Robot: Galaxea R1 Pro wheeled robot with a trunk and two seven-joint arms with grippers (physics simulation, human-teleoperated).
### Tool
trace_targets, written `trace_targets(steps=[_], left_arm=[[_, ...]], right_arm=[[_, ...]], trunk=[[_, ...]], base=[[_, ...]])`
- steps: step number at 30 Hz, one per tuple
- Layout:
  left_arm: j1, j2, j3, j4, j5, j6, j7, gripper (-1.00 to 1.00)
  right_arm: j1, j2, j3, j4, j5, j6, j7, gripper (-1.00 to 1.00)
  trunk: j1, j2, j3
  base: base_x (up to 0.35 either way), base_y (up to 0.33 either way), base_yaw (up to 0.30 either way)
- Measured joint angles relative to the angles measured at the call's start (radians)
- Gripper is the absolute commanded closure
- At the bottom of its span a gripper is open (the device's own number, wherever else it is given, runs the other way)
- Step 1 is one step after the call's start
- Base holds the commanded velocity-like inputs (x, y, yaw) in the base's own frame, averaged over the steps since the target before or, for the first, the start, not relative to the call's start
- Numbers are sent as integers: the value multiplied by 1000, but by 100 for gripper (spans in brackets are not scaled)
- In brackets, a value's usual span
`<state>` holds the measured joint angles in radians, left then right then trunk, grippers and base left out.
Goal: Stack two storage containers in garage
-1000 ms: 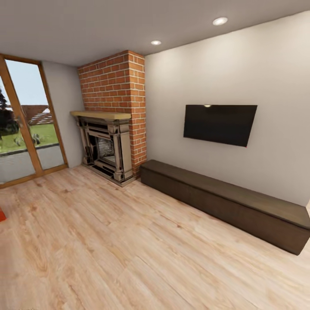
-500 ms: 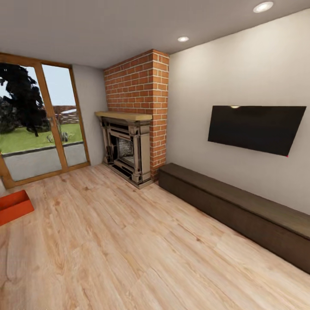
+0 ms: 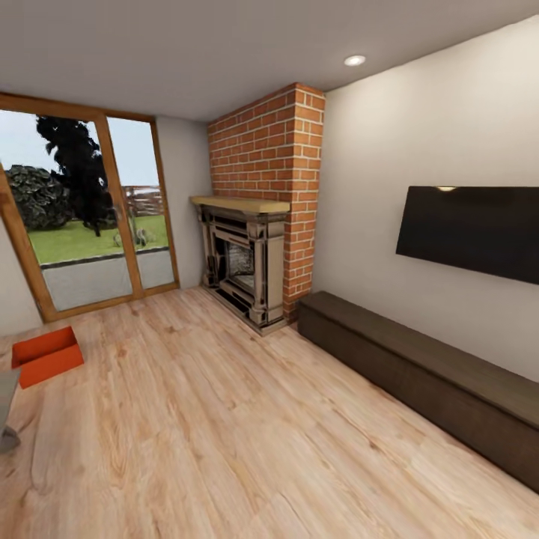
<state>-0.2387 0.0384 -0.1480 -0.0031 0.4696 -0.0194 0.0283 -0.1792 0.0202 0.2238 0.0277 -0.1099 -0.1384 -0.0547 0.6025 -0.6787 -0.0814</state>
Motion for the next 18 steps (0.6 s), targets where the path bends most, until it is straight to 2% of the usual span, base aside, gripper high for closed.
trace_targets(steps=[18], left_arm=[[0, 2, 0, 0, 1, 8, 0, -100]], right_arm=[[0, 4, 1, 0, 3, -2, 0, -100]], trunk=[[0, 0, 0]], base=[[323, 0, 1]])
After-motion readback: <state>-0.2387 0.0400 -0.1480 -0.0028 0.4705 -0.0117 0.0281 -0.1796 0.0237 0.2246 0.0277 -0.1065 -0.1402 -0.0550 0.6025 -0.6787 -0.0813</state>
